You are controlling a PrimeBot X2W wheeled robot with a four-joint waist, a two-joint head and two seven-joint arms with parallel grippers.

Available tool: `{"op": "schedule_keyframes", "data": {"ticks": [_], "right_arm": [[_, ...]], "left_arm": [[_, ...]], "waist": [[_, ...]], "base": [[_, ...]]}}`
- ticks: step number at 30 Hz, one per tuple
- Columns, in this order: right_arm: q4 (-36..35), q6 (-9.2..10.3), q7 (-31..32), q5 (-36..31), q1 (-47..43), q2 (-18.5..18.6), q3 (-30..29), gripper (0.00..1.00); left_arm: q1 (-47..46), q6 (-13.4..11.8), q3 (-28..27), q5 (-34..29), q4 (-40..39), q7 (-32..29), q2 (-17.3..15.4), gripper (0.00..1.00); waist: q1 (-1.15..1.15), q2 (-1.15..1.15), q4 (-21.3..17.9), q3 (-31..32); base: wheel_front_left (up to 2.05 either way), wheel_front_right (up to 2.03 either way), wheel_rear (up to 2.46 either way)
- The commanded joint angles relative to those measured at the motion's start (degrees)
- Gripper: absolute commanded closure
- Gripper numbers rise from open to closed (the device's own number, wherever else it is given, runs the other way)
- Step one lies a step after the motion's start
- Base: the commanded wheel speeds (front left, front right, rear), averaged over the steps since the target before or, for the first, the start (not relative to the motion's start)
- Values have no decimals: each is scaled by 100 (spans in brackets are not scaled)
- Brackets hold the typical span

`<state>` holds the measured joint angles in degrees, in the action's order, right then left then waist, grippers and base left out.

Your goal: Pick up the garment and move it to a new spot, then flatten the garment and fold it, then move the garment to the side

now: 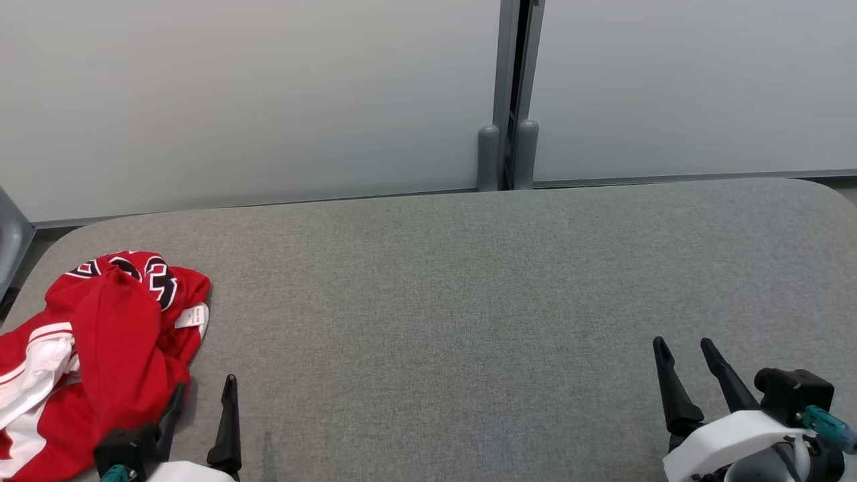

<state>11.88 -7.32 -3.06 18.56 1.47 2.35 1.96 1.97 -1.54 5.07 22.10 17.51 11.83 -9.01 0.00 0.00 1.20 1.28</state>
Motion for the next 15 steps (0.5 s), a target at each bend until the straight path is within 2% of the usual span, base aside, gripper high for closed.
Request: {"op": "schedule_keyframes", "data": {"ticks": [1,10,15], "right_arm": [[-33,-24,-18,-160,-11,55,4,0],[-24,-26,-14,-558,-29,62,33,0],[-12,-26,-44,-678,-45,66,9,0]], "left_arm": [[12,10,15,-146,14,57,-41,0],[69,-87,13,-427,60,154,-18,0],[102,5,-75,-260,43,172,72,0]], "waist": [[0,0,-2,2],[0,0,-27,33],[0,0,-29,55]], "base": [[0,0,0],[0,0,0],[0,0,0]]}}
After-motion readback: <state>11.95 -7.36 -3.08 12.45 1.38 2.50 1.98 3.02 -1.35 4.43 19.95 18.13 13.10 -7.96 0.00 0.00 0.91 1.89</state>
